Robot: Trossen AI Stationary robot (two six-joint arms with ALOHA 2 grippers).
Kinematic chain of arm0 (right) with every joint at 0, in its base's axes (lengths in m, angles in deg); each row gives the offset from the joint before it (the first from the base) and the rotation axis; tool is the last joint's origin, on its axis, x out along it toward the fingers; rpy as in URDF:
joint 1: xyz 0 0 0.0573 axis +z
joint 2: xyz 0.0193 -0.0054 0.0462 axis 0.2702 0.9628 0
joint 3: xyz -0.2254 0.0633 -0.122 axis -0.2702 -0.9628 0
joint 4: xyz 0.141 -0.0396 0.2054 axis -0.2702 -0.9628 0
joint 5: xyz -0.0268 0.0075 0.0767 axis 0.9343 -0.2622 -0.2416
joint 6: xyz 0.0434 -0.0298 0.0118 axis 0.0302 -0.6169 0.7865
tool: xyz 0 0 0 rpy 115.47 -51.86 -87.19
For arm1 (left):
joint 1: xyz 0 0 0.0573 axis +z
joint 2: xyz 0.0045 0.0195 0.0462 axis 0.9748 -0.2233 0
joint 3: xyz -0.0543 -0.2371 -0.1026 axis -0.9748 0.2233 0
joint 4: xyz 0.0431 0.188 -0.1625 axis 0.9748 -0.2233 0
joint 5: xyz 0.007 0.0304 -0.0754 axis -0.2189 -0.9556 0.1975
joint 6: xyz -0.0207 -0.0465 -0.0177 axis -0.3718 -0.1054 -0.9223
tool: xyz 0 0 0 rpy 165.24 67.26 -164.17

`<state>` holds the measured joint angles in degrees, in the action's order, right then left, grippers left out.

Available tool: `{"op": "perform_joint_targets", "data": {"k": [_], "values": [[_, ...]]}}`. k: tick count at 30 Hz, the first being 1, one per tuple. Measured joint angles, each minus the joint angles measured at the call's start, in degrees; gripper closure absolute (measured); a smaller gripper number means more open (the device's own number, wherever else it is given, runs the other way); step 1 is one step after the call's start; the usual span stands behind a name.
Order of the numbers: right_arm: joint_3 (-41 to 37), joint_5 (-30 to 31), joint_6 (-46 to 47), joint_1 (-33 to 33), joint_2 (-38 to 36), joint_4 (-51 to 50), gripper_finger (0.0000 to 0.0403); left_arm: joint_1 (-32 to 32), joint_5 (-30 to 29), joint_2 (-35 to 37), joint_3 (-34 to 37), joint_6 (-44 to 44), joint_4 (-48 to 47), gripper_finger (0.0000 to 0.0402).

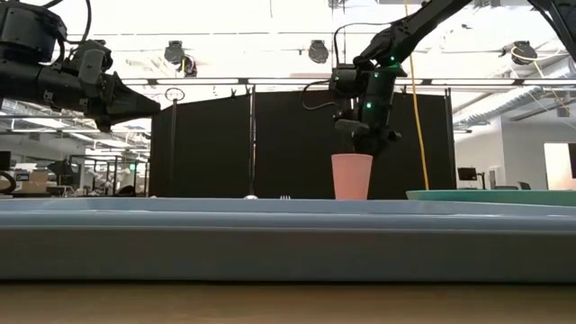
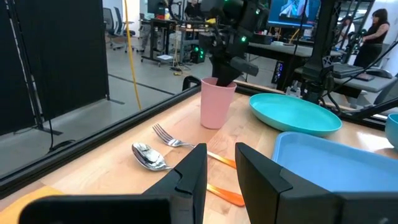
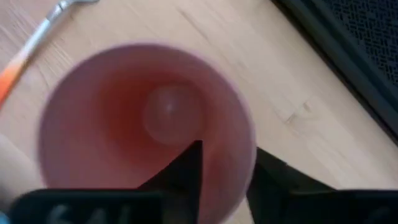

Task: Set up tray
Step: Put the pink cup on the blue tray

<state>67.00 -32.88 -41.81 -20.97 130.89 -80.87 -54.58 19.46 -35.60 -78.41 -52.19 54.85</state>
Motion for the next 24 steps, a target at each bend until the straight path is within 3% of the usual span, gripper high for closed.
{"op": "perform_joint_targets", "data": {"k": [4,9,15,20,24], "values": [[-1.27,-0.22,-2.35,0.36,-0.25,1.15,0.0392,0.00,-0.04,0.00,0.00,-0.02,-0.02,0.0314],[-1.53,3.19,-5.20,2.76,-3.01,3.46,0.0400,0.00,-0.18,-0.02,0.00,-0.02,-0.04,0.0314],[-1.42,0.23,-5.54,8.02,-14.45,4.99,0.0401,0.02,-0.25,0.00,0.00,-0.04,-0.04,0.0314],[-1.31,-3.56,0.42,17.21,-22.72,4.07,0.0402,0.02,-0.23,0.00,0.00,-0.07,-0.04,0.0314],[-1.31,-3.38,5.42,25.87,-22.79,0.91,0.0402,0.02,-0.24,-0.01,0.00,-0.07,-0.02,0.0314]]}}
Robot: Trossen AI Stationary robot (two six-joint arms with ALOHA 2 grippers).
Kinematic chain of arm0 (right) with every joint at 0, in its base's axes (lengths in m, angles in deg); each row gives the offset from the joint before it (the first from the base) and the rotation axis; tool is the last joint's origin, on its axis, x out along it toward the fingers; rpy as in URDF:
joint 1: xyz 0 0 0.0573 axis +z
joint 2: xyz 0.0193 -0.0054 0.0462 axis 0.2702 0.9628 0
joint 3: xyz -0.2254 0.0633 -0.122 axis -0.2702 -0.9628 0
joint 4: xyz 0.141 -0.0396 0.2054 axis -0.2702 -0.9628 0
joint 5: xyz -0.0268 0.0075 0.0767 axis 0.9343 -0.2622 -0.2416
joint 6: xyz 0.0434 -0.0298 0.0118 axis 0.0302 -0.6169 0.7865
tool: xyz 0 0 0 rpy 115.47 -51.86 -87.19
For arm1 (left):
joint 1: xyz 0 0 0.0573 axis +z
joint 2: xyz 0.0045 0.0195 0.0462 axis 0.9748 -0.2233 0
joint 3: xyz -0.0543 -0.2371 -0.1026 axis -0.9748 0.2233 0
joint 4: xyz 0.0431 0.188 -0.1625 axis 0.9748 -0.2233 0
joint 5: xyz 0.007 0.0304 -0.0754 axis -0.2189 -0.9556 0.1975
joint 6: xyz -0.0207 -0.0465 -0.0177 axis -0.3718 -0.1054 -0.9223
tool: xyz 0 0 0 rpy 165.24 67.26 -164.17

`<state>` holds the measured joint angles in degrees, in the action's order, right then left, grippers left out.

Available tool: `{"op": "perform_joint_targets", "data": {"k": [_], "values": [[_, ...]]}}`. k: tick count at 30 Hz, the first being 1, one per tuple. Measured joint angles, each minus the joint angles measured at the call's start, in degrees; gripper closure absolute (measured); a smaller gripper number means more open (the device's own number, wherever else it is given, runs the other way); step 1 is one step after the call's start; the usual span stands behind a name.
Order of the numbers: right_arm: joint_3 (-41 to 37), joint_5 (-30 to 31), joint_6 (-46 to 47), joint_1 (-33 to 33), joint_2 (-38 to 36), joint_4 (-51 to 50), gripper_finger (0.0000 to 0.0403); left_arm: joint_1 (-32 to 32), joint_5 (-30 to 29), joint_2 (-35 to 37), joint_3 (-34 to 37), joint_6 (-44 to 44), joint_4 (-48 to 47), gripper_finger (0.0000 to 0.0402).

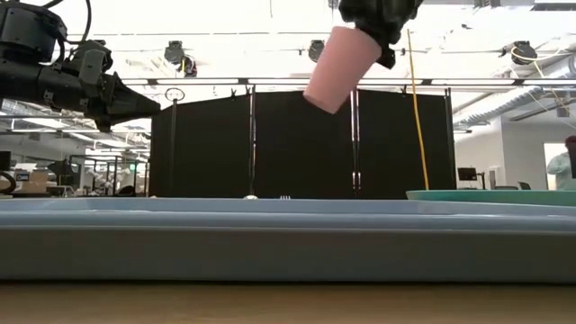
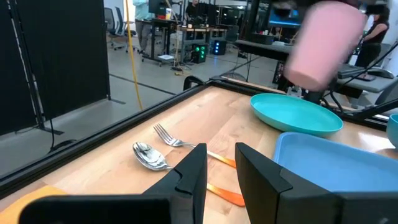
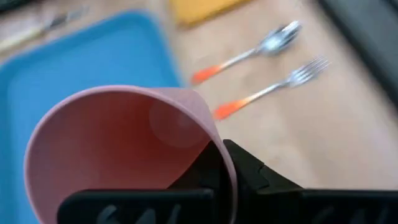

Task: Set up tray
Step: Put the pink cup on the blue tray, then put the green plate on the blue tray

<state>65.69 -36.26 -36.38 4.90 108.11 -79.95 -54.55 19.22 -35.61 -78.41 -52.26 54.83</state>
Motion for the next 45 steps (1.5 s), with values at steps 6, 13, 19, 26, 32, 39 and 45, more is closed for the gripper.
{"op": "perform_joint_targets", "data": {"k": [6,13,19,26,32,39,45], "values": [[-0.08,-1.66,6.09,6.21,8.33,-9.59,0.0402,-0.01,0.01,0.01,0.00,-0.19,0.06,0.0314],[-0.11,-4.24,4.97,5.88,17.22,-8.12,0.0402,-0.02,0.01,0.00,-0.01,-0.30,0.10,0.0314],[-0.10,-3.26,2.46,4.86,21.08,-7.32,0.0403,-0.02,0.07,0.01,-0.01,-0.28,0.10,0.0314],[-0.02,-2.65,1.89,3.92,21.41,-6.65,0.0402,-0.01,0.10,0.01,-0.01,-0.24,-0.03,0.0314],[-0.02,-1.97,2.36,3.84,21.48,-5.52,0.0368,0.00,0.12,0.00,-0.01,-0.23,-0.18,0.0314],[-0.02,-2.02,2.79,3.82,21.47,-5.10,0.0286,0.00,0.18,-0.01,0.00,-0.17,-0.31,0.0314],[-0.04,-2.41,5.22,2.12,16.10,-5.79,0.0232,-0.01,0.31,0.00,-0.01,-0.14,-0.33,0.0314]]}}
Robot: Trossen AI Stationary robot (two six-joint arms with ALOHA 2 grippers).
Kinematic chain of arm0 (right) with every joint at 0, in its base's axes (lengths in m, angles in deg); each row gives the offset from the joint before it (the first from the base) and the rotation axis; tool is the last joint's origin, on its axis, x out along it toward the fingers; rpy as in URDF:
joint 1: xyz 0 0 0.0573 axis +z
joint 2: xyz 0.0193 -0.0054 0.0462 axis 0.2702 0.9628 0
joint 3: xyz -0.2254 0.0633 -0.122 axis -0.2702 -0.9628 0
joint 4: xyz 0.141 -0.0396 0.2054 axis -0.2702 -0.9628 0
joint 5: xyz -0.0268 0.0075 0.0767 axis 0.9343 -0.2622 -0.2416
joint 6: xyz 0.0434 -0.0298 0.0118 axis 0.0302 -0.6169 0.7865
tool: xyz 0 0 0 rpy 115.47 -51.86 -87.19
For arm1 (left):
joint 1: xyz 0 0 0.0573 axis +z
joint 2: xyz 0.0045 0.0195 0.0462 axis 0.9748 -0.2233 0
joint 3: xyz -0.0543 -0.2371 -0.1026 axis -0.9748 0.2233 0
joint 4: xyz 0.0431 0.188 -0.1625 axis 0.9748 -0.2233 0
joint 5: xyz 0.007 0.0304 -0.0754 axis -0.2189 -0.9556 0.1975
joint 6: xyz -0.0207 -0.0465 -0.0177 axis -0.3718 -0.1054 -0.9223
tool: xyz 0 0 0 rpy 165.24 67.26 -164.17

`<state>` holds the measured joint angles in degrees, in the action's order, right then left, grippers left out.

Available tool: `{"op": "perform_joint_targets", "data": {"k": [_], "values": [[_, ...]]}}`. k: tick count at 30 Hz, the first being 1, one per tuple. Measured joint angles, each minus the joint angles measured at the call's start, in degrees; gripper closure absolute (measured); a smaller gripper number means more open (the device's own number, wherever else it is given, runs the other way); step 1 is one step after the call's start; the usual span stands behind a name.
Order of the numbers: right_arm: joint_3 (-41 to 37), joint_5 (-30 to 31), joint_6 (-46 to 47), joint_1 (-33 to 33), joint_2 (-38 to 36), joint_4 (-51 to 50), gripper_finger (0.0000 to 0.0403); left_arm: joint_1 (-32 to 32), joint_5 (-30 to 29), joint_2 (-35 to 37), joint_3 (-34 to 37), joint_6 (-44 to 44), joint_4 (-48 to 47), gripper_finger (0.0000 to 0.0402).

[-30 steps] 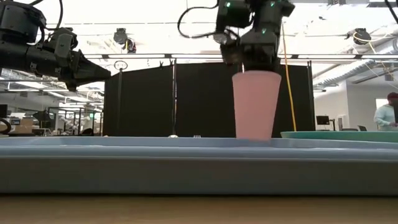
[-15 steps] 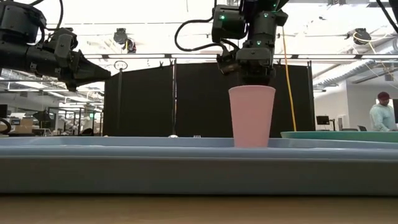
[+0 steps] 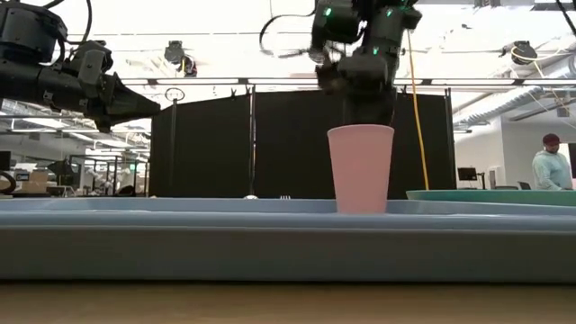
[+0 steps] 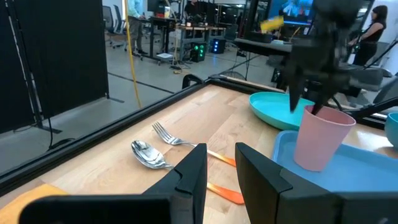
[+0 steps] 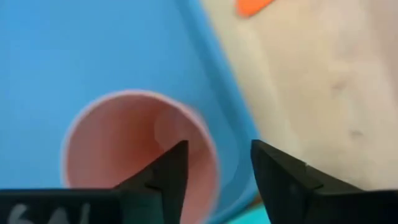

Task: Set up tray
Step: Put the green plate on the blue tray

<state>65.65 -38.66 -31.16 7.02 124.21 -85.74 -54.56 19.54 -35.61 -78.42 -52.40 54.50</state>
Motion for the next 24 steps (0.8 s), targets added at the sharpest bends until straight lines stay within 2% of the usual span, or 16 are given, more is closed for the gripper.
{"op": "perform_joint_targets", "data": {"k": [5,11,14,17,19,21,24], "values": [[0.00,6.39,2.30,-2.16,-9.33,-6.17,0.0223,0.01,0.00,0.02,0.00,-0.01,-0.12,0.0314],[0.02,22.43,12.47,-4.51,-18.32,-25.11,0.0235,-0.01,-0.02,0.01,0.01,0.01,-1.34,0.0314],[-1.81,26.64,17.68,-5.93,-21.33,-29.41,0.0239,0.01,-0.04,0.02,0.01,0.13,-1.29,0.0314],[-8.05,26.63,17.28,-7.87,-24.03,-25.72,0.0240,0.01,-0.07,0.01,0.01,0.21,-1.29,0.0314],[-14.09,24.71,15.36,-9.83,-25.32,-18.92,0.0239,0.00,-0.05,0.01,0.01,0.21,-1.29,0.0314],[-20.58,19.47,13.36,-12.27,-26.26,-9.22,0.0237,0.01,-0.07,0.02,0.01,0.20,-1.27,0.0314],[-28.74,7.99,12.15,-15.02,-26.23,6.53,0.0237,0.01,-0.04,0.02,0.01,0.01,-1.23,0.0314]]}}
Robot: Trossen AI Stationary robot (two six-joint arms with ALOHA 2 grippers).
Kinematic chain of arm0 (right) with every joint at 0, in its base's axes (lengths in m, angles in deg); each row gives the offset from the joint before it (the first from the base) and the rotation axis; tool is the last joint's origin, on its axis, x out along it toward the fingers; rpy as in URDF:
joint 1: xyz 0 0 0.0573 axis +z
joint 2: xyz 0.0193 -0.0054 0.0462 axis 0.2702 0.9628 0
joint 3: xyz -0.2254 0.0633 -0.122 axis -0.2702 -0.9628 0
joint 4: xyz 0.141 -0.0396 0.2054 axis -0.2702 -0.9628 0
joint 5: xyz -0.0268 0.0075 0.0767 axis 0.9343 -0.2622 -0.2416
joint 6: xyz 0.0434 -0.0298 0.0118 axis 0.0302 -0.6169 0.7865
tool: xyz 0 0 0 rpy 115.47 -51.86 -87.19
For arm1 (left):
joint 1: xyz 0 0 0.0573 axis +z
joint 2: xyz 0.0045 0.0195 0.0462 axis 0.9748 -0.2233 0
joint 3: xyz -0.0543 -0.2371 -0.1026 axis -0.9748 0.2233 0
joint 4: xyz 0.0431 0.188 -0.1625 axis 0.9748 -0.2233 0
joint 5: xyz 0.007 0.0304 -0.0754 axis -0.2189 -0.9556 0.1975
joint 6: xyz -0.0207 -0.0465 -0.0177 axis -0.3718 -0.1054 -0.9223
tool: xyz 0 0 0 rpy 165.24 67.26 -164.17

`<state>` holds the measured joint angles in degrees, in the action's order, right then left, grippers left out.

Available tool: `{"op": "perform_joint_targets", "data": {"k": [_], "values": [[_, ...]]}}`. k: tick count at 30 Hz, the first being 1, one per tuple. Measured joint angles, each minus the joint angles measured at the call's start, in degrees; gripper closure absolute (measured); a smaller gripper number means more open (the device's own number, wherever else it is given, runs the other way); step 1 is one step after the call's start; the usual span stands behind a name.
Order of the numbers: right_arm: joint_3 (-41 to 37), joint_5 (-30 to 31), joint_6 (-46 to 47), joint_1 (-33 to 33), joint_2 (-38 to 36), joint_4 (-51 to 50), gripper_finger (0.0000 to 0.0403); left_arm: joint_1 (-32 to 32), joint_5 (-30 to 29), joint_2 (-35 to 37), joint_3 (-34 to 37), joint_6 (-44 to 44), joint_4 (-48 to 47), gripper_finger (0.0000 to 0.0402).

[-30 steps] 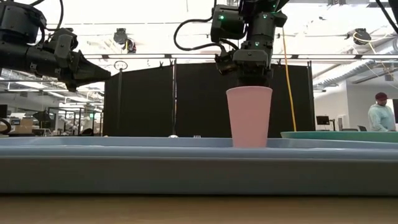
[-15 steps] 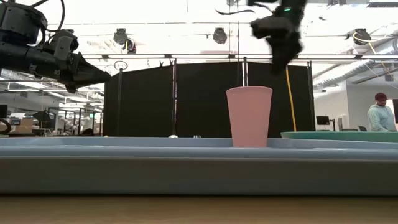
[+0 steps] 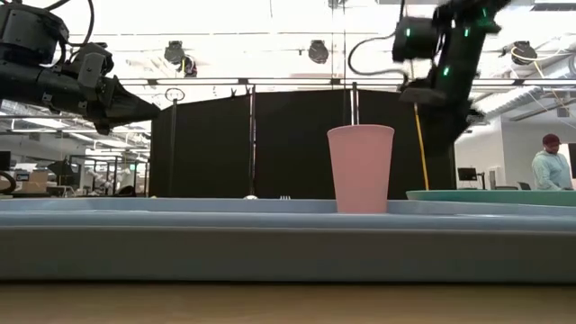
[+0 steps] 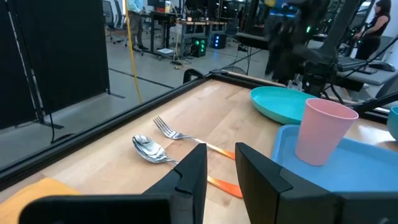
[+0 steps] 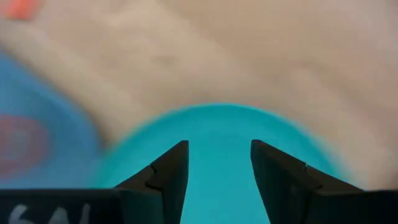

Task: Set up tray
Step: Put the green plate on the blue tray

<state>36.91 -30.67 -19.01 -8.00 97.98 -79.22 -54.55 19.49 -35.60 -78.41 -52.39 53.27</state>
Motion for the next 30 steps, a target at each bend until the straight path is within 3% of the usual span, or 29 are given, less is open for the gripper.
{"op": "perform_joint_targets", "data": {"k": [2,4,18,22,25,30], "values": [[-3.41,-6.84,0.42,-0.93,0.67,7.00,0.0241,-0.01,0.06,0.00,0.00,-0.02,0.00,0.0314],[-5.79,-9.76,1.40,-1.13,1.00,11.04,0.0245,0.00,0.09,0.00,0.00,-0.13,0.03,0.0314],[-10.02,-10.97,3.83,-0.77,4.45,22.43,0.0259,0.00,0.02,0.00,0.00,0.15,0.02,0.0314],[-9.23,-16.11,3.91,-0.58,3.41,14.56,0.0259,-0.02,0.18,-0.01,0.00,0.18,-0.16,0.0314],[-6.85,-15.84,4.35,-0.60,-0.09,3.43,0.0259,0.00,0.17,-0.02,0.00,0.29,-0.17,0.0314],[-1.48,-3.64,8.79,-0.69,-7.10,-17.22,0.0259,-0.01,0.17,-0.01,0.00,1.58,-0.12,0.0314]]}}
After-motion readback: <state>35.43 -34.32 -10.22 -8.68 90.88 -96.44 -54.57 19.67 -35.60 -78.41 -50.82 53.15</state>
